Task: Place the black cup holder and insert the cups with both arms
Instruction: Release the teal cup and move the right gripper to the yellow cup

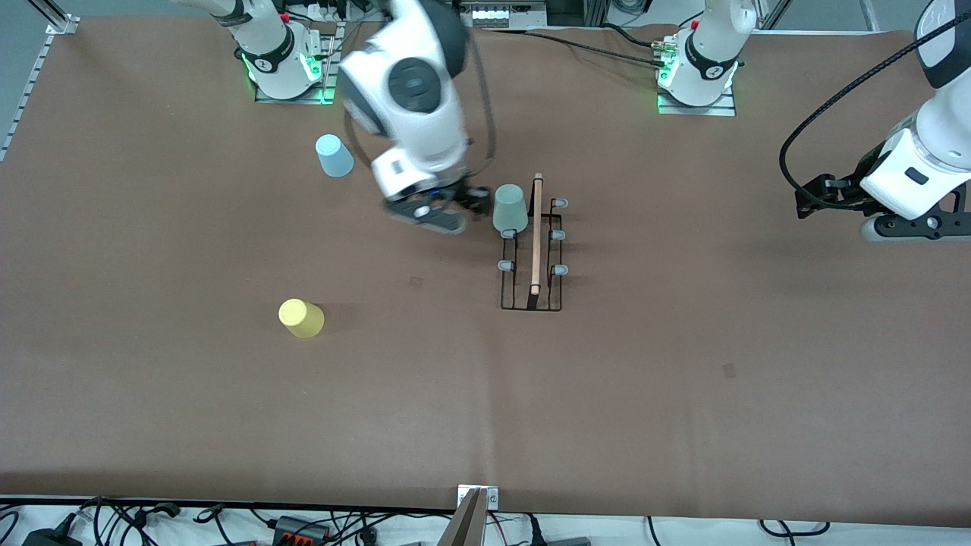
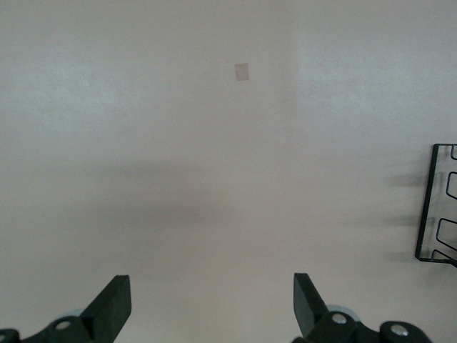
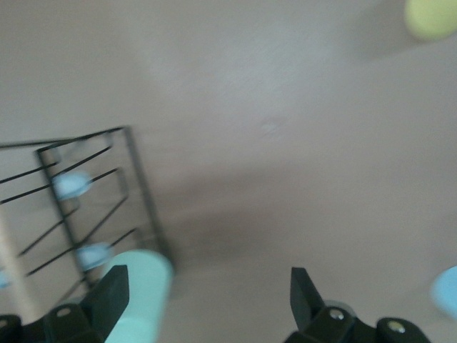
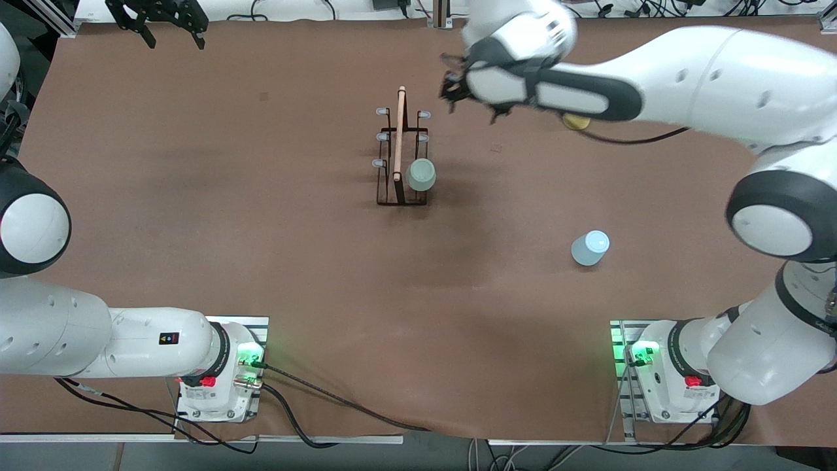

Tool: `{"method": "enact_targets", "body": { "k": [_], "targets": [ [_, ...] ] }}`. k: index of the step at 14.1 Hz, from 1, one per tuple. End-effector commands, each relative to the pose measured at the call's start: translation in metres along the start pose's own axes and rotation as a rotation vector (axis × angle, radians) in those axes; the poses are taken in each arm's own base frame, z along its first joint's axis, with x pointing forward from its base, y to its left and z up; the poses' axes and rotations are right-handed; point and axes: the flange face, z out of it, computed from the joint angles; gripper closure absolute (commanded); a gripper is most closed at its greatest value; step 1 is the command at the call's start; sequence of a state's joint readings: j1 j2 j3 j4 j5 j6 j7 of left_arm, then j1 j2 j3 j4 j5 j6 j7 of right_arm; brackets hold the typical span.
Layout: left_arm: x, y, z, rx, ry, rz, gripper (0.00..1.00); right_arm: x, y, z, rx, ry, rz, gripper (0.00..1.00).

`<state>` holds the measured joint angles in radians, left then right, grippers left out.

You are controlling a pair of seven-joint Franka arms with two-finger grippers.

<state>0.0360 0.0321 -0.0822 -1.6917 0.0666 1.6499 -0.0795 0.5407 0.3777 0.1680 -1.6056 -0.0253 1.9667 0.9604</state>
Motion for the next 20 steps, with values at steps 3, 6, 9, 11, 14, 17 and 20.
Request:
{"method": "enact_targets", "body": {
  "k": [3,6,9,11,14,17,20],
  "targets": [
    [-0.002,0.001,-0.001,-0.019,0.008,0.021,0.0,0.073,0.13,0.023,-0.078,-0.046,-0.146,0.0],
    [-0.002,0.0,-0.001,-0.019,0.005,0.019,0.0,0.124,0.19,0.051,-0.102,0.016,-0.224,0.0],
    [-0.002,0.0,-0.001,-0.021,0.003,0.019,0.0,0.159,0.23,0.082,-0.158,0.049,-0.346,0.0],
    [-0.004,0.0,0.0,-0.02,-0.004,0.019,0.0,0.173,0.237,0.106,-0.145,0.079,-0.347,0.0],
    [-0.003,0.001,0.0,-0.02,-0.004,0.021,0.0,0.181,0.239,0.128,-0.129,0.094,-0.355,0.0],
    [-0.003,0.001,0.0,-0.02,-0.004,0.021,0.0,0.184,0.242,0.138,-0.138,0.102,-0.367,0.0],
    [-0.003,0.004,-0.001,-0.02,-0.002,0.026,0.0,0.188,0.241,0.15,-0.119,0.123,-0.367,0.0]
  ]
}}
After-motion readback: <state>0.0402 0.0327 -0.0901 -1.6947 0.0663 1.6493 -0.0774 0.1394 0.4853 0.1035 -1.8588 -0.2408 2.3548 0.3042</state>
